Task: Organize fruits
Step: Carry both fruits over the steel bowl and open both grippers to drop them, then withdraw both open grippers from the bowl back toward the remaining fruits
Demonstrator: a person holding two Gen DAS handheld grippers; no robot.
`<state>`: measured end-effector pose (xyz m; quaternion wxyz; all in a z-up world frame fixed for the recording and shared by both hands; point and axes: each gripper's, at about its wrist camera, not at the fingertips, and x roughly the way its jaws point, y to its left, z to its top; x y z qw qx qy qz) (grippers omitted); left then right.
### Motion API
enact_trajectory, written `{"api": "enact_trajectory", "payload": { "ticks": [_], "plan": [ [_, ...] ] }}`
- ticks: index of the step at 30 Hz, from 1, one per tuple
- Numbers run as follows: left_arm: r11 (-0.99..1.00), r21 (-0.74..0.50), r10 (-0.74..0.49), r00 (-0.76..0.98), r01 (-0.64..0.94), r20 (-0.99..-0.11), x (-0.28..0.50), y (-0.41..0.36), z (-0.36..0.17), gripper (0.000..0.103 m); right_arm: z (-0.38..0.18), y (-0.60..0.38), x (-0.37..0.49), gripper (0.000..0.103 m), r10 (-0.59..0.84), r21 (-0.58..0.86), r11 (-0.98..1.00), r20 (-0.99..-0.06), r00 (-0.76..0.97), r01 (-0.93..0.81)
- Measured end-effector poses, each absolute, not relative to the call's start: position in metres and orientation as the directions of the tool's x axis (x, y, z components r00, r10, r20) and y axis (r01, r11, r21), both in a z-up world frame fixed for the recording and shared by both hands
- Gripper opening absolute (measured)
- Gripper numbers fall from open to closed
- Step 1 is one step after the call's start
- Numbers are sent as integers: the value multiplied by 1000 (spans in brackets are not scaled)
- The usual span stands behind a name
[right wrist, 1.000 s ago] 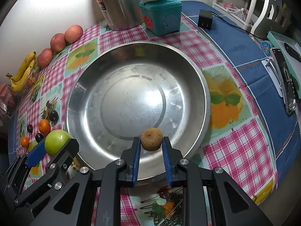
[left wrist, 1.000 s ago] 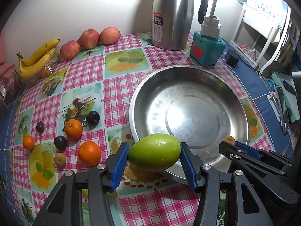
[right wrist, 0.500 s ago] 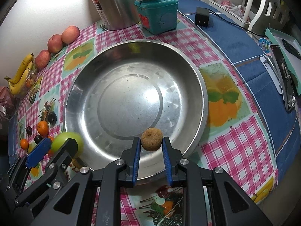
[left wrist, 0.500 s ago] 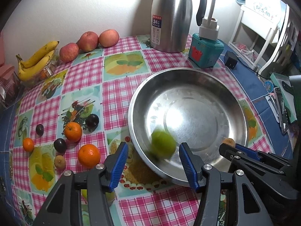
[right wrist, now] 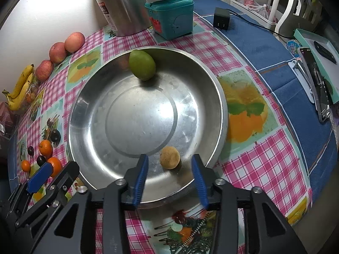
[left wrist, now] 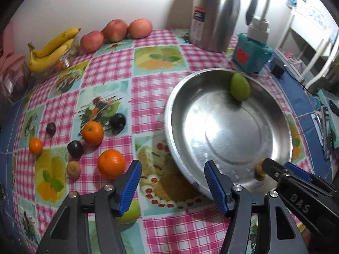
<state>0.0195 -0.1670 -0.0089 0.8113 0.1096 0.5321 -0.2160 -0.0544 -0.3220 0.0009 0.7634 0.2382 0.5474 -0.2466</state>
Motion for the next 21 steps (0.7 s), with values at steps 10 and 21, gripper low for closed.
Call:
{"api": "enact_trajectory", "payload": {
  "ticks": [10,21],
  "plan": [
    [963,-60,-143,311,264,-940,41,-123,-17,68,1,-318,-50,51,-118,86,786,-951,286,612],
    [986,-67,-114,321,152,-940,56,-88,-12,68,8,-296,-38,51,-108,84,848,-939,327,523]
  ]
}}
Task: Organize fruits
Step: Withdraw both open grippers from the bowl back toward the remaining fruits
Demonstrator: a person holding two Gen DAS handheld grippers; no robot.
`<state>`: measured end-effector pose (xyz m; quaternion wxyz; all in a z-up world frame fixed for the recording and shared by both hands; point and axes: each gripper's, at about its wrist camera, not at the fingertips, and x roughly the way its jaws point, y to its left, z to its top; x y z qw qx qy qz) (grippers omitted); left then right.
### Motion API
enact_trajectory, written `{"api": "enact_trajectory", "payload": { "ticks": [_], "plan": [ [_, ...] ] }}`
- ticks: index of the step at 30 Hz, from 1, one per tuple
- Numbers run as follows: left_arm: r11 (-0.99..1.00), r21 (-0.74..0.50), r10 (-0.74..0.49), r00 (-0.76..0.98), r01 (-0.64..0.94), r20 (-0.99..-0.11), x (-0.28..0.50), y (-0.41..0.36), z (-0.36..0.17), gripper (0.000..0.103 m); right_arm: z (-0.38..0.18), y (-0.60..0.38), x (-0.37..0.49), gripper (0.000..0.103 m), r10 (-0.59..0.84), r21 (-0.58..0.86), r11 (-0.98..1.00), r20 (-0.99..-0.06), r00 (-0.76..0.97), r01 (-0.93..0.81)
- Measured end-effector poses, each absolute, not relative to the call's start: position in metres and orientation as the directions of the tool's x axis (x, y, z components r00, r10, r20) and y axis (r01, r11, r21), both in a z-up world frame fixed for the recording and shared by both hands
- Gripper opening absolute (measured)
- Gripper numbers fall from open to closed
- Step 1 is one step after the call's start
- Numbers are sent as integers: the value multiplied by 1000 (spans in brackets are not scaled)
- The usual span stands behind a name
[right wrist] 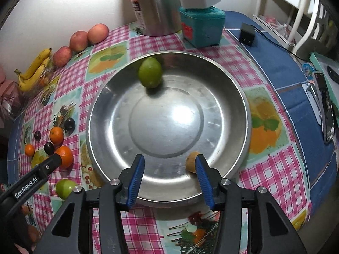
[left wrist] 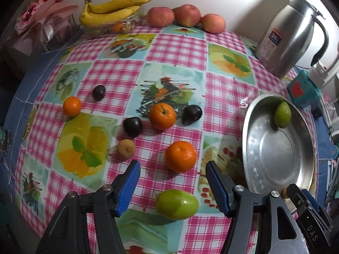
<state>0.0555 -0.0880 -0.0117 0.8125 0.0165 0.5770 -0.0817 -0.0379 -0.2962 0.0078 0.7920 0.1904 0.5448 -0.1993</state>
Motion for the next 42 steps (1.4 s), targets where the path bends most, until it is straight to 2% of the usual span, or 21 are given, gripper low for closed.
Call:
{"api": "enact_trajectory", "payload": {
  "ticks": [3,5,6,7,8,10,17,21,22,23,25,42],
  "plan": [
    [987,-65,-110,320,147,-941,56,-87,-12,69,9,-295,-38,51,-108,87,849,-937,333,520],
    [987,-60,-105,322,147,-941,56,-86,-12,73,9,-296,-38,51,-110,86,849,-936,334,521],
    [987,-54,-101,327,150,-940,56,-87,-13,83,9,-296,-38,51,-112,84,849,-936,334,521],
    [987,-44,-93,334,152,-938,56,-87,-13,91,9,-296,-38,57,-114,81,850,-936,333,521],
    [988,-37,-87,339,152,-937,56,-87,-13,94,9,-296,-38,64,-119,77,850,-936,333,521],
    [988,-19,-72,348,153,-935,55,-88,-13,98,9,-296,-38,66,-128,70,850,-934,334,522],
    [989,-4,-54,344,145,-937,57,-86,-15,99,8,-297,-38,69,-139,57,852,-934,330,521],
    [990,9,-40,347,138,-937,57,-84,-16,103,8,-298,-38,69,-140,58,851,-933,332,522],
    [990,15,-34,348,137,-937,57,-84,-16,103,8,-298,-38,72,-143,58,851,-931,336,523],
    [991,17,-32,353,135,-935,57,-83,-16,103,9,-298,-38,87,-147,56,850,-930,337,524],
    [991,18,-31,359,130,-933,57,-82,-15,103,10,-299,-39,101,-169,44,846,-923,346,531],
    [986,-14,-72,349,165,-934,57,-76,-12,103,11,-296,-39,101,-178,36,855,-916,358,518]
  ]
}}
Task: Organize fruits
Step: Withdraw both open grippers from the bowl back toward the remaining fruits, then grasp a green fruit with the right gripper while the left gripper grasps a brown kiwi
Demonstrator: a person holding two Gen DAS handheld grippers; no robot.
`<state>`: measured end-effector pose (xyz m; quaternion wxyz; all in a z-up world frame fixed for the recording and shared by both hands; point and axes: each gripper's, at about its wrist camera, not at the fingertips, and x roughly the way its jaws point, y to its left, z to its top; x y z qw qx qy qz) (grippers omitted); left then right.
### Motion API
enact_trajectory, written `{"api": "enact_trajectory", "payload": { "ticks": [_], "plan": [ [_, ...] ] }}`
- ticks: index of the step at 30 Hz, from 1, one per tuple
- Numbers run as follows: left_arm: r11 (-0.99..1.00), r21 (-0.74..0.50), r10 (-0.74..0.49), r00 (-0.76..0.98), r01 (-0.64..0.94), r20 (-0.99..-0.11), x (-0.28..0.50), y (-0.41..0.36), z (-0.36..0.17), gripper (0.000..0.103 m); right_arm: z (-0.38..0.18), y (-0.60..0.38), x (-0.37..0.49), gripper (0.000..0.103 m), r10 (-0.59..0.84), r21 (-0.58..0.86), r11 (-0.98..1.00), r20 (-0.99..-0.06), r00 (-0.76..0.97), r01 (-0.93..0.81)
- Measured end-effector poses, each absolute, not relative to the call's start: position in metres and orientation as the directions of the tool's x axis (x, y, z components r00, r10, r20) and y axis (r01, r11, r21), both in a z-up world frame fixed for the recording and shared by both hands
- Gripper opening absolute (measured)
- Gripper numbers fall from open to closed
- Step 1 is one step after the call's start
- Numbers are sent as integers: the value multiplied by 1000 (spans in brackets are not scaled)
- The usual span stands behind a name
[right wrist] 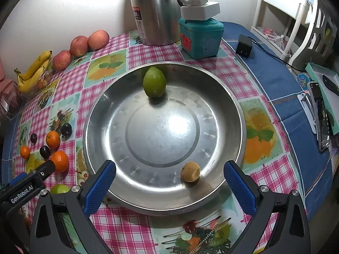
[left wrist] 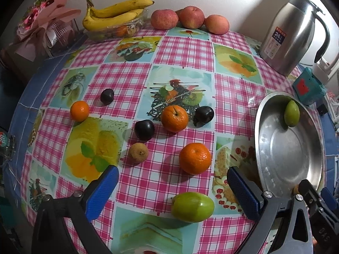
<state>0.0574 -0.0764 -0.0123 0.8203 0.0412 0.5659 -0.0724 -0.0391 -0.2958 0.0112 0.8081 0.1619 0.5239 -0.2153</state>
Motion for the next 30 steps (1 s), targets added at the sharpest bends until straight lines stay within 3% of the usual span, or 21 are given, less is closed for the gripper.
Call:
{"api": "enact_trajectory", "payload": {
  "ticks": [11,18,30],
  "plan": [
    [991,23,-32,395,134,-918,68,-32,4,103,13,-270,-33,101,-146,45,889,-915,376,456],
    [986,119,58,429,117,-901,74,-3,10,103,14,-236,-25,101,-103,68,909,-920,379,411],
    [997,57,35,382,45,-923,81,35,1,103,14,-163,-3,101,6,130,946,-924,383,298]
  ]
}}
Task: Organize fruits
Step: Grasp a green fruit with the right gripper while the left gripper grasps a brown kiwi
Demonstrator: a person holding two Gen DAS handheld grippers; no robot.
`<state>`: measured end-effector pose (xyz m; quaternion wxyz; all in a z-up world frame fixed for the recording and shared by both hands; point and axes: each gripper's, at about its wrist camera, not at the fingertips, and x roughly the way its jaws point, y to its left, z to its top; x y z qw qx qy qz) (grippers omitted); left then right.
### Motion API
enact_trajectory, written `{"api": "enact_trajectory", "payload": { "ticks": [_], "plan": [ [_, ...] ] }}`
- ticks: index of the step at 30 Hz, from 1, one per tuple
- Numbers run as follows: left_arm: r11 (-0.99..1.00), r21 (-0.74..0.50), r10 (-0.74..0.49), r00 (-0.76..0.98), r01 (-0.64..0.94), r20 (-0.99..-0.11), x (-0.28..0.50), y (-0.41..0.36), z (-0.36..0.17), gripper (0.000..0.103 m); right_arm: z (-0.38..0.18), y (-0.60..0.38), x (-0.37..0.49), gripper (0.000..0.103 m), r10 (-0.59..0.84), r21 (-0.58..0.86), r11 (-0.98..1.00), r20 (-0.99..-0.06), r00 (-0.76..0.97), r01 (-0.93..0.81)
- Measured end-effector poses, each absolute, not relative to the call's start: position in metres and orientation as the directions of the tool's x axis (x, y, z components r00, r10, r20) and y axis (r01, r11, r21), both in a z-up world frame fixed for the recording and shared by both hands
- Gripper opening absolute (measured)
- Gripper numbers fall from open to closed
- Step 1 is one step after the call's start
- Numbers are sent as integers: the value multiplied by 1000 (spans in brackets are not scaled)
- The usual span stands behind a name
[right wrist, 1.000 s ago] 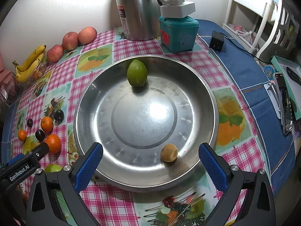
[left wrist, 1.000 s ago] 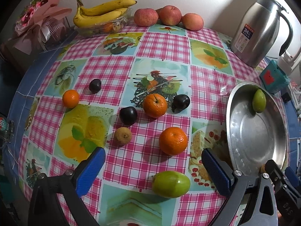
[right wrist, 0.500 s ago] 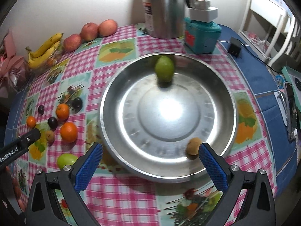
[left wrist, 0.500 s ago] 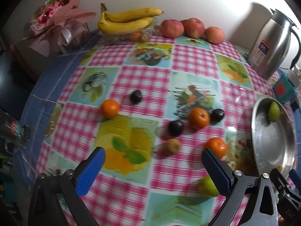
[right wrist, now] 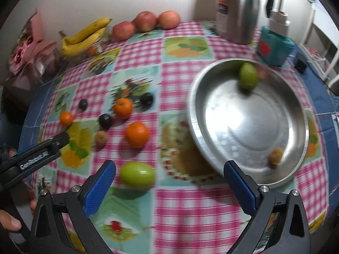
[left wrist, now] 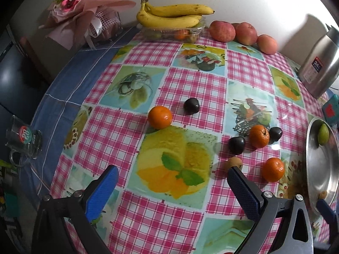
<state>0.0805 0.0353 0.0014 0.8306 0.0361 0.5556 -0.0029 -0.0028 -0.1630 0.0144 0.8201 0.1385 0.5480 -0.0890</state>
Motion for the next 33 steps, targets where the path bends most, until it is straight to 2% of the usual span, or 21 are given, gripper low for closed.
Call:
{"api": "enact_trajectory", "payload": {
  "ticks": [5,18,27,33],
  "plan": [
    [998,41,24,362,40,-932,84,41,-5,103,6,-140,5,101,17,117,958,-934,358,261],
    [1000,24,20,238,12,-971,93,40,-50,103,-37,-132,17,101,42,110,948,-973,228,298],
    [996,-78,-66,269,-36,-961,94,46,-48,103,-53,-137,18,101,38,100,945,-979,200,311],
    [996,-90,-81,271,-21,-959,96,40,-46,103,-51,-134,22,101,44,104,950,-978,205,293]
  ]
}}
